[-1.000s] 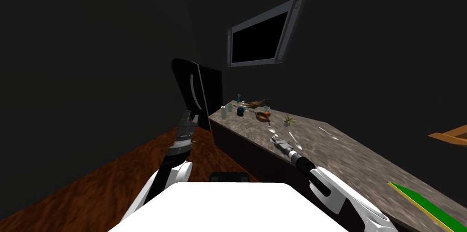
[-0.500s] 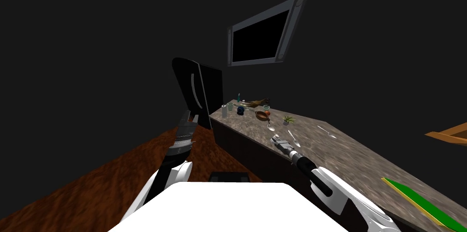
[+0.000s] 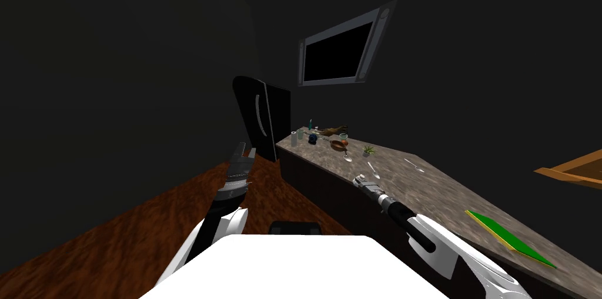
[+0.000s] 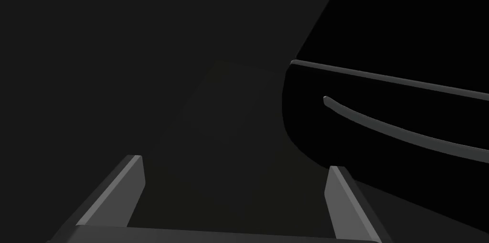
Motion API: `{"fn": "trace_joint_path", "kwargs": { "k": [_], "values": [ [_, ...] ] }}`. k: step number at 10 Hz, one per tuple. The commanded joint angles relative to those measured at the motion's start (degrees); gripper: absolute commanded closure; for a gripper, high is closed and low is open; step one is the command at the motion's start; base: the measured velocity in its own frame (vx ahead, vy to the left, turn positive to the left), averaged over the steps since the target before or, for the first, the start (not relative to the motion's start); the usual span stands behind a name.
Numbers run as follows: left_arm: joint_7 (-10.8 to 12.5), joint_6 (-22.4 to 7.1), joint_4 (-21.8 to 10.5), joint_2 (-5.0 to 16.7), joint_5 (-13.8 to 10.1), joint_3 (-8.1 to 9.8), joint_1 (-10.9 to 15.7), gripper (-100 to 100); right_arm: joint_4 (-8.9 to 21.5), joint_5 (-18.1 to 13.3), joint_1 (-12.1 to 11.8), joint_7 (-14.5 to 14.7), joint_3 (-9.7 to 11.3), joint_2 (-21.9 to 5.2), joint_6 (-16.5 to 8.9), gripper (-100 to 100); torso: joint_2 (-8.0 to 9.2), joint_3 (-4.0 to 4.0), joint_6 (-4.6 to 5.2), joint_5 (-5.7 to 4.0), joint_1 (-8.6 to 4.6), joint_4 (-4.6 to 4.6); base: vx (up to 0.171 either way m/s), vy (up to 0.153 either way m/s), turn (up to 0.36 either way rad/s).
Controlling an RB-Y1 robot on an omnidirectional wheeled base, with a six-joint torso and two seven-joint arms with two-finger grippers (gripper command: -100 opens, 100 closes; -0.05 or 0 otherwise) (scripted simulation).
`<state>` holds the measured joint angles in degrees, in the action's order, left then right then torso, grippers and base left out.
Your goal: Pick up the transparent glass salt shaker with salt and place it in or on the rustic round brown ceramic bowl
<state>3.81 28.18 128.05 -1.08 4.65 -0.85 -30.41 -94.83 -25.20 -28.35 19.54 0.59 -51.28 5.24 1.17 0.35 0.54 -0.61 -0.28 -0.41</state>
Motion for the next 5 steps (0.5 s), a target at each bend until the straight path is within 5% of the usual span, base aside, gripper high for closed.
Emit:
{"fn": "trace_joint_path", "kwargs": {
  "k": [1, 5],
  "values": [
    [0.0, 0.0, 0.0, 0.0, 0.0, 0.00, 0.0, 0, 1.4, 0.8, 0.8, -1.3, -0.2, -2.4, -0.7, 100, 0.00, 0.00, 0.00, 0.00, 0.00, 0.00, -0.176, 0.039, 0.064],
    [0.0, 0.0, 0.0, 0.0, 0.0, 0.00, 0.0, 0, 4.2, 2.7, 2.4, -4.2, -1.3, -8.4, -2.6, 100, -0.11, -0.04, -0.04, 0.11, 0.15, 0.02, -0.179, 0.047, 0.090]
  ]
}}
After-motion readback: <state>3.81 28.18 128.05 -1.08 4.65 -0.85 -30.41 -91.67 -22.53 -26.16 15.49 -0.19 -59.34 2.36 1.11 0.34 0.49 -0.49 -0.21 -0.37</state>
